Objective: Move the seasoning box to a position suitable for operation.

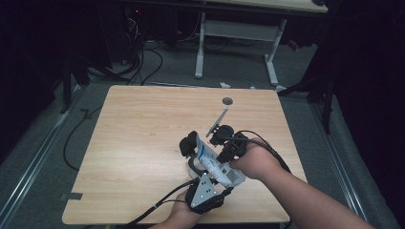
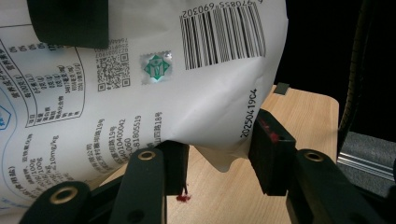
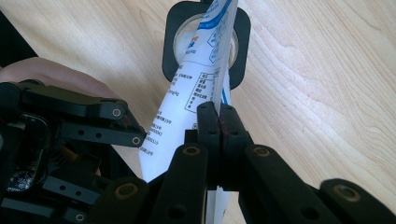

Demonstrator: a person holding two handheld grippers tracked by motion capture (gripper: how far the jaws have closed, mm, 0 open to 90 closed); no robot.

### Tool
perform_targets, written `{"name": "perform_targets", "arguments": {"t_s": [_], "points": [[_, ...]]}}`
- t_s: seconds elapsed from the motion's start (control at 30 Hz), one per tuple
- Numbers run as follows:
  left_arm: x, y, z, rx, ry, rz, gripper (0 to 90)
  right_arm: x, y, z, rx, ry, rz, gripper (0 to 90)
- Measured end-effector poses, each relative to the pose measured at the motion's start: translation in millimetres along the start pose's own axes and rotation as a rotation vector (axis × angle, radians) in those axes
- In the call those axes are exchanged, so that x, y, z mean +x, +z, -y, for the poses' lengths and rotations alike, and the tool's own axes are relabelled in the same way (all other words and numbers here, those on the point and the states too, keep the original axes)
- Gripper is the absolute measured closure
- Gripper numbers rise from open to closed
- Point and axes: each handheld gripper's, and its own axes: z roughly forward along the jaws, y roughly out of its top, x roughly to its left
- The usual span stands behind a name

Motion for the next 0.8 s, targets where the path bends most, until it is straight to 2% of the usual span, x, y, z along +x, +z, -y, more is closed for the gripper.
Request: {"name": "perform_targets", "arguments": {"t_s": [0.8], "points": [[-0.2,0.1,-0.6,0.003,-0.003,0.008,61.0,-0.5,0.2,-0.1,0.003,-0.004,0.001,89.6]]}}
